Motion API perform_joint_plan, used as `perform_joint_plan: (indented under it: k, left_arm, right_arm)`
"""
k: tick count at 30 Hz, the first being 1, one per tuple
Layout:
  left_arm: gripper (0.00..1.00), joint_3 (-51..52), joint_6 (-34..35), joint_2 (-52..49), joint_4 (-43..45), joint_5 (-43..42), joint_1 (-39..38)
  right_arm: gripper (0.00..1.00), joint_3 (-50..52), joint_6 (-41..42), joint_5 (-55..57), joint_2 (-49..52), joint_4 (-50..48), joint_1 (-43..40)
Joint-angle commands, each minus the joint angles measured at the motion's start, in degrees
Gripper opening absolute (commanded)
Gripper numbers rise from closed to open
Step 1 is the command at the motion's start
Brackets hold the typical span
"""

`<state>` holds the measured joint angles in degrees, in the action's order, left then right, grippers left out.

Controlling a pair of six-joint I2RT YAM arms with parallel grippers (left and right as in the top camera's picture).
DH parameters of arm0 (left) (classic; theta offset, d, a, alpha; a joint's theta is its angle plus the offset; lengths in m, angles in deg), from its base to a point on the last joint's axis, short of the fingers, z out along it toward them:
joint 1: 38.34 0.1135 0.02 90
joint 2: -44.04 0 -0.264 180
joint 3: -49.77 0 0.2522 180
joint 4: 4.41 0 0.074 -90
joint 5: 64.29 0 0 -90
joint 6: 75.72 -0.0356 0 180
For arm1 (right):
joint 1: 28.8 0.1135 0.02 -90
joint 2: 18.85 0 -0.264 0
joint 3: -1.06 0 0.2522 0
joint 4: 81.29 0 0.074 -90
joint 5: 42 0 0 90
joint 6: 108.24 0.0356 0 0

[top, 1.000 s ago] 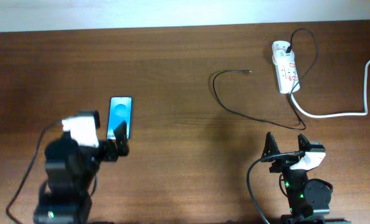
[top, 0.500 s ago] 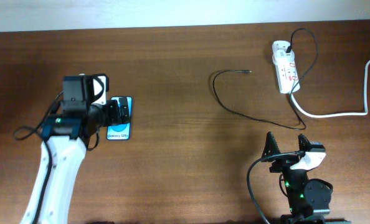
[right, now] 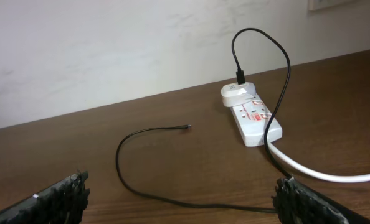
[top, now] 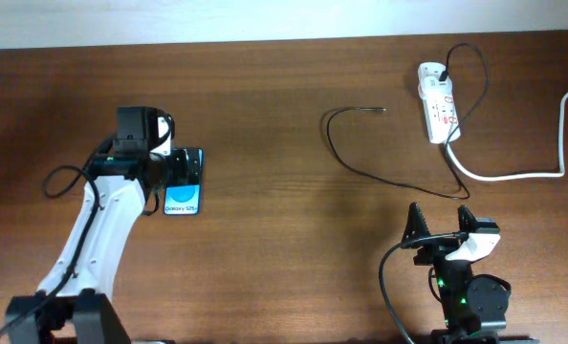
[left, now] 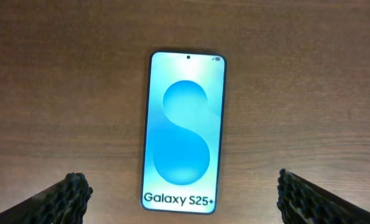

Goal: Plug charger to phone and switch on socket
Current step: 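Move the left gripper forward over the Galaxy S25+ phone, then lower the left gripper and close it on the phone's sides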

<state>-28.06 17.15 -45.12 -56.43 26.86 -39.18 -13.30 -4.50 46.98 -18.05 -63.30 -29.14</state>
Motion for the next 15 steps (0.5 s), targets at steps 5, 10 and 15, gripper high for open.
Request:
perform_joint_plan:
  k: [5,10,15]
  left_arm:
    - [0.99,-1.1,-6.0,-6.1,1.2,0.6,0.1]
    - [0.99,-1.1,-6.0,-9.0,1.9,-1.4,0.1]
    - [0.99,-1.1,-6.0,-12.3,2.4,-1.4,0.1]
  right_arm:
    - [0.98,0.3,0.0,0.7,-0.4,0.3,-0.1]
    - [0.98,0.3,0.0,0.7,-0.4,0.3,-0.1]
    - [0.99,0.3,0.0,0.7,-0.4,0.3,-0.1]
